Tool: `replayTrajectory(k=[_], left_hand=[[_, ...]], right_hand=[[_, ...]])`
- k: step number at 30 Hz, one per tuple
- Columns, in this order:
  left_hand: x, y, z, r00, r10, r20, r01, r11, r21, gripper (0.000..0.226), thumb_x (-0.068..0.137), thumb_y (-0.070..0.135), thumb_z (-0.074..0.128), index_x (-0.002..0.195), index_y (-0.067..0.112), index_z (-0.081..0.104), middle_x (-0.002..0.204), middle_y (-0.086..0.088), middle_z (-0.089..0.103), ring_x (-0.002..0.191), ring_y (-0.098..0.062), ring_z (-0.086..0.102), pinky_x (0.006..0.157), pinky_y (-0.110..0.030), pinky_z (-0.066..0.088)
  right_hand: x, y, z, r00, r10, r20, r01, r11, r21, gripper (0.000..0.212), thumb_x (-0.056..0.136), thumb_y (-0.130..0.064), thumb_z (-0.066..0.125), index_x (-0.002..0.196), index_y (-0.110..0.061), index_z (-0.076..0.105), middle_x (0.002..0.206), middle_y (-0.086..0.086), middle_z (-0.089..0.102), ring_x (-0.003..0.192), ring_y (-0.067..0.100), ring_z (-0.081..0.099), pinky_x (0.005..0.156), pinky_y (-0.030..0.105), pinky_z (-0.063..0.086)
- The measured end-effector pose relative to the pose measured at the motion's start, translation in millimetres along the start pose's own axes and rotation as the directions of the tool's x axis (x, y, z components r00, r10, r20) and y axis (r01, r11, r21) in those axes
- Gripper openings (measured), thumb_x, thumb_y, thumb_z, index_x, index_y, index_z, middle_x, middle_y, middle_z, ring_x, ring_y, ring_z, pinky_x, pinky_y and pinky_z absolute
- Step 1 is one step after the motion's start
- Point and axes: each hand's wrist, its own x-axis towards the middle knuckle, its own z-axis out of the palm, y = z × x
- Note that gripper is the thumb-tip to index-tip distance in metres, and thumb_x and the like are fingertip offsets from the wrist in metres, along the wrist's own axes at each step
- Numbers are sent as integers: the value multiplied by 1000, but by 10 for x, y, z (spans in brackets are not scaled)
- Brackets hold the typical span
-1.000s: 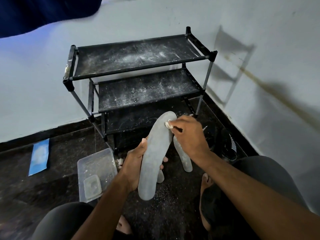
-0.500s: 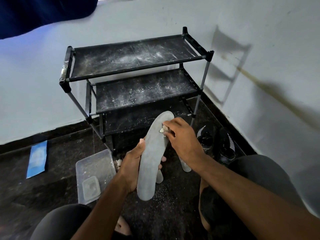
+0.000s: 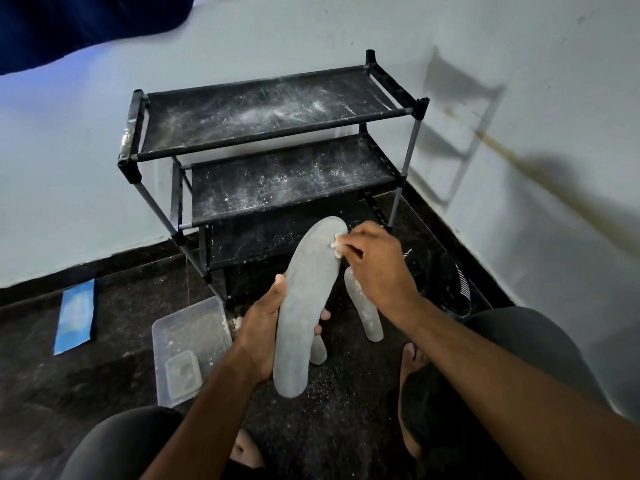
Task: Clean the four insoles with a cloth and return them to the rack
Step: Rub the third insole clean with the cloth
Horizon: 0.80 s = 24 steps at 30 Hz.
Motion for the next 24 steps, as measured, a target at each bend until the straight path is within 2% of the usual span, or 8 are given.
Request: replayTrajectory(k=[4,7,9,11,14,19,21,24], left_hand=[[2,-5,15,1000,-10,11,10,1000,-11,68,101,57,43,139,2,57,117,-35,63,89,-37,64,75,-44,58],[10,-10,38,1000,21,-20,-21,1000,-23,64,97,53,47,137,4,59,118,-27,66,90,-34,67,73,-43,59],[10,-9,46,999,31,-20,-31,999,-9,64,98,54,46,138,5,59,118,-28,67,89,-34,66,72,-43,58],[1,-7,37,1000,27,-14,-27,999,30,66,102,56,42,137,3,59,115,-34,65,87,-36,64,74,-44,57],[-5,-25,14,1000,6,0,-6,997,78,68,105,58,38,132,1,64,114,-38,63,86,-38,62,78,-45,55],[3,-19,48,998,29,-52,-26,999,43,61,102,53,45,132,3,64,120,-36,63,94,-40,64,75,-44,58],[-2,-11,51,997,27,-79,-23,999,47,62,100,53,47,131,2,65,116,-37,65,92,-41,64,75,-45,58],[-30,-11,59,997,12,-72,-4,994,112,62,102,56,43,130,6,67,116,-38,65,94,-42,62,83,-49,54]], right_hand=[[-123,-4,106,982,-83,172,100,990,-97,15,92,-12,65,103,-11,75,100,0,61,87,6,57,85,18,49],[-272,-82,180,909,-196,368,213,977,-8,11,92,-10,65,98,-7,73,94,1,59,79,2,57,74,14,49],[-228,-76,151,926,-194,323,193,981,37,9,92,-9,64,95,-5,73,95,1,59,79,0,58,74,17,51],[-91,-32,65,982,-115,148,123,991,-51,12,93,-10,64,98,-8,75,100,2,61,86,4,57,85,23,51],[19,35,-59,1000,-12,-20,10,997,-79,12,92,-8,65,97,-9,75,101,1,62,85,1,58,87,15,48],[-248,-106,140,914,-131,383,180,979,-96,18,94,-11,60,104,-7,74,101,5,61,88,6,54,86,19,45],[-226,-131,130,945,-169,280,173,985,10,14,92,-11,64,99,-9,76,96,1,63,84,-2,54,82,10,42],[-34,-34,-6,994,17,-112,-5,994,107,6,84,-8,73,85,-12,78,91,-6,67,84,-5,61,80,5,43]])
